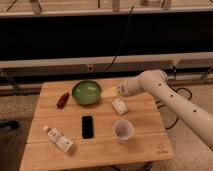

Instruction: Move the arm in a circular motion

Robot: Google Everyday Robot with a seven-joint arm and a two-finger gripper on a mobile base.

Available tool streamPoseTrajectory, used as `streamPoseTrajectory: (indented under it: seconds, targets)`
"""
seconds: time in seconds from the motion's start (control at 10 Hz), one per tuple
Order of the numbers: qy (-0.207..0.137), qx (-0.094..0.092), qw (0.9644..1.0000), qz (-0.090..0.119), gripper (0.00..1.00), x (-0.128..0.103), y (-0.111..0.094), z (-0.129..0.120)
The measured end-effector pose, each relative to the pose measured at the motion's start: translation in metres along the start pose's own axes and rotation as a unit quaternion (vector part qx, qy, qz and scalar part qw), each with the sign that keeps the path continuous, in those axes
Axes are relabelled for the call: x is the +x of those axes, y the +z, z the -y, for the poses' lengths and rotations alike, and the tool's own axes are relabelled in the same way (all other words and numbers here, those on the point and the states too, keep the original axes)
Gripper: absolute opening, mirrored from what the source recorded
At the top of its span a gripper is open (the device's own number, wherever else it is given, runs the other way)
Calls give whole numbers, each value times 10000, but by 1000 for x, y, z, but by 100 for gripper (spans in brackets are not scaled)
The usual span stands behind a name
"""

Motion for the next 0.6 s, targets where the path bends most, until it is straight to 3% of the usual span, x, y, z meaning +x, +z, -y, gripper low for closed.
streamPoseTrajectory:
  seconds: [0.6]
  targets:
    - [-452, -23, 9990, -17, 80, 3, -1, 2]
